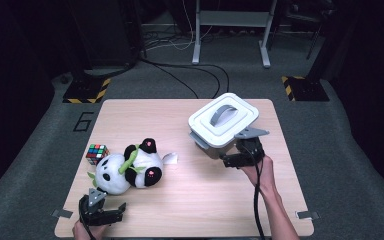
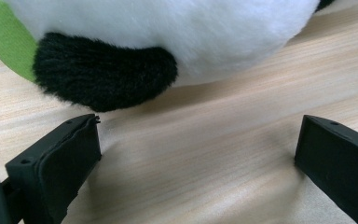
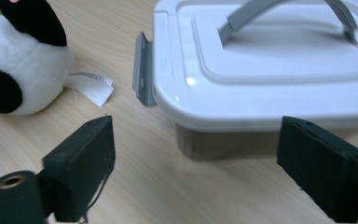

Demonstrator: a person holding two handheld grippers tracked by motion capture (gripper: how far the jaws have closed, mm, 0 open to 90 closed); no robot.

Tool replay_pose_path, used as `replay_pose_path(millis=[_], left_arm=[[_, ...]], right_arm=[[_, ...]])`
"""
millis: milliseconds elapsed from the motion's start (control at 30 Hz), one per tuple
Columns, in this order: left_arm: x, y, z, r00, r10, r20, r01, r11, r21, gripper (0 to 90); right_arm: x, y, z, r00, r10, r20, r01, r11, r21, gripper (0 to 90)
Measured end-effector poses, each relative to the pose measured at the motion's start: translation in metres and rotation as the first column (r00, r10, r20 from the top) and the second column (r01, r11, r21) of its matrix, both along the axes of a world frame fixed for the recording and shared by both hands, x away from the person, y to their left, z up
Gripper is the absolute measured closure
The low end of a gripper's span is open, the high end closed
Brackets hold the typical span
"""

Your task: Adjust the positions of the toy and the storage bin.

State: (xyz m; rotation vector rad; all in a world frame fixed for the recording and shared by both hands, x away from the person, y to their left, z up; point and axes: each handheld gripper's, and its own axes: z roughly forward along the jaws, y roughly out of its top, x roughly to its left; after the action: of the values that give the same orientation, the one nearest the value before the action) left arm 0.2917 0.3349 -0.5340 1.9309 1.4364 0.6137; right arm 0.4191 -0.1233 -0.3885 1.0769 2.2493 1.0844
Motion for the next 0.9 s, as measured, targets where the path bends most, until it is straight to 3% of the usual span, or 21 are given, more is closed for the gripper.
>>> replay_pose_path(millis=[33,100,133,233,267,500,633,833,900], left_arm=[[0.001,0.001,0.000,1.0000,-0.004,0.004,0.004,1.0000,0.002,0.0],[0.001,0.001,0.000,1.0000,-0.006,0.003,0.006,1.0000,-0.001,0.1],[0.001,0.001,0.000,1.0000,-0.005,0.005,0.005,1.0000,0.002,0.1],[0.001,0.001,-0.001,0.9999,-0.004,0.009,0.004,1.0000,0.000,0.1],[0.001,0.001,-0.001,0.9999,-0.004,0.012,0.004,1.0000,-0.001,0.1],[0.000,0.000,-0.001,0.9999,0.002,0.011,-0.002,1.0000,-0.003,0.2],[0.000,0.000,-0.001,0.9999,0.000,0.011,0.000,1.0000,-0.004,0.3],[0.000,0.000,-0.001,0.9999,-0.001,0.014,0.001,1.0000,-0.005,0.3],[0.000,0.000,-0.001,0.9999,-0.001,0.014,0.001,1.0000,-0.006,0.3]], right_arm=[[0.011,0.009,0.003,0.9997,0.025,-0.006,-0.026,1.000,-0.016,16.0],[0.014,0.012,0.005,0.9993,0.034,-0.012,-0.035,0.999,-0.020,18.4],[0.022,0.018,0.006,0.9983,0.055,-0.016,-0.056,0.998,-0.027,24.1],[0.029,0.023,0.005,0.9975,0.063,-0.032,-0.065,0.997,-0.036,30.2],[0.035,0.027,0.003,0.9971,0.056,-0.053,-0.058,0.997,-0.042,37.4],[0.043,0.036,-0.003,0.9941,0.071,-0.082,-0.078,0.993,-0.091,53.2],[0.042,0.039,-0.004,0.9943,0.072,-0.079,-0.078,0.994,-0.077,61.7],[0.040,0.046,-0.004,0.9957,0.071,-0.059,-0.076,0.993,-0.093,64.0],[0.040,0.046,-0.004,0.9962,0.056,-0.067,-0.062,0.994,-0.092,60.7]])
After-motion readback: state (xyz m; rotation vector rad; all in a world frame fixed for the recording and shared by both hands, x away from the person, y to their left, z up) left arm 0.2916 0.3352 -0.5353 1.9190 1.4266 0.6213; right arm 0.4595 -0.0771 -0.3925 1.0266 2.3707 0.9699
